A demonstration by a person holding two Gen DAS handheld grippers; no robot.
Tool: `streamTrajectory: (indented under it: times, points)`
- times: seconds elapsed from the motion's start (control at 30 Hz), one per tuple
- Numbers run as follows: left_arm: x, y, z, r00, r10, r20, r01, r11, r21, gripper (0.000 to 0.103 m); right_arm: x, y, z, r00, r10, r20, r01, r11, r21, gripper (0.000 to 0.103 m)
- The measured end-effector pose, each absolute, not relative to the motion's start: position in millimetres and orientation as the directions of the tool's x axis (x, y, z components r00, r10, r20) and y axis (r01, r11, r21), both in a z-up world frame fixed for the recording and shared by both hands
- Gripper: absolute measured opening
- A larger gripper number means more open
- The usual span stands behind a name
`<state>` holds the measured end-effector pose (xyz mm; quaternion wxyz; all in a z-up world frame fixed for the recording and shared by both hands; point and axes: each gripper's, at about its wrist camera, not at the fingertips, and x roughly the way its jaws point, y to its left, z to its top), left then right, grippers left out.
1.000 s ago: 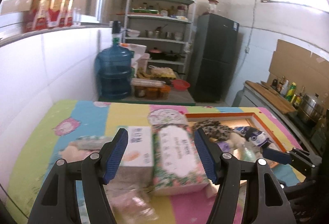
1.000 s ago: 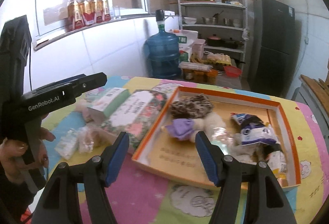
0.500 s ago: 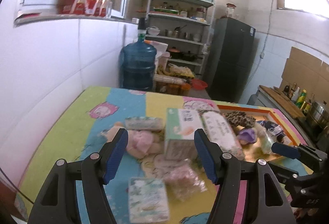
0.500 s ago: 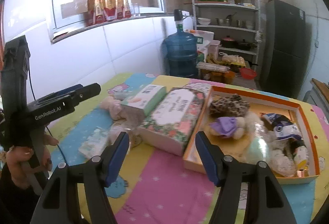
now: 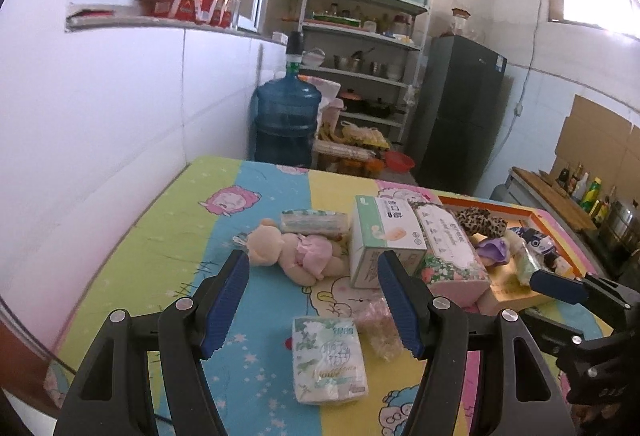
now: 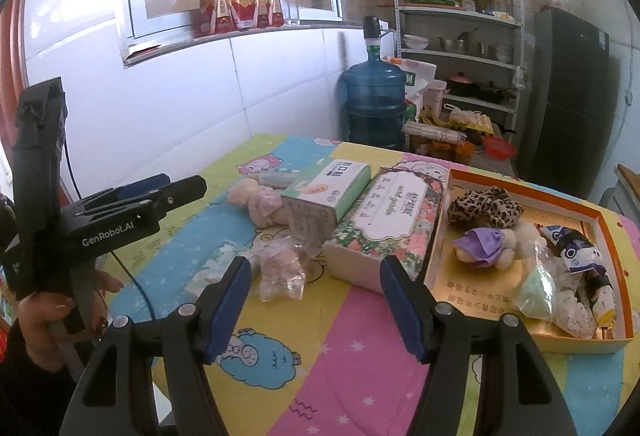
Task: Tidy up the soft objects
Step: 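Withdraw both grippers from the box toward the tissue pack and clear bag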
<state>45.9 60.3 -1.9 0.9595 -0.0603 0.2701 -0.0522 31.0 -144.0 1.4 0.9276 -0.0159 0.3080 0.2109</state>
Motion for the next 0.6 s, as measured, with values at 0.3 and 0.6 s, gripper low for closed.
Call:
streamTrajectory:
  times: [0.3, 0.6]
  points:
    - [13.6, 69.6, 17.8, 0.878, -0.086, -0.471, 0.033, 0.992, -0.120, 0.069, 11.9, -128.9, 12.9, 0.719, 0.422, -0.552, -0.460, 0.884, 0.076, 0.066]
    - [8.2, 61.8, -14.1, 0.850, -0.093, -0.518, 0.034, 0.992, -0.123, 0.069, 0.1, -131.8, -1.1, 0.707, 0.436, -0.557, -0.469, 0.879, 0.093, 0.066]
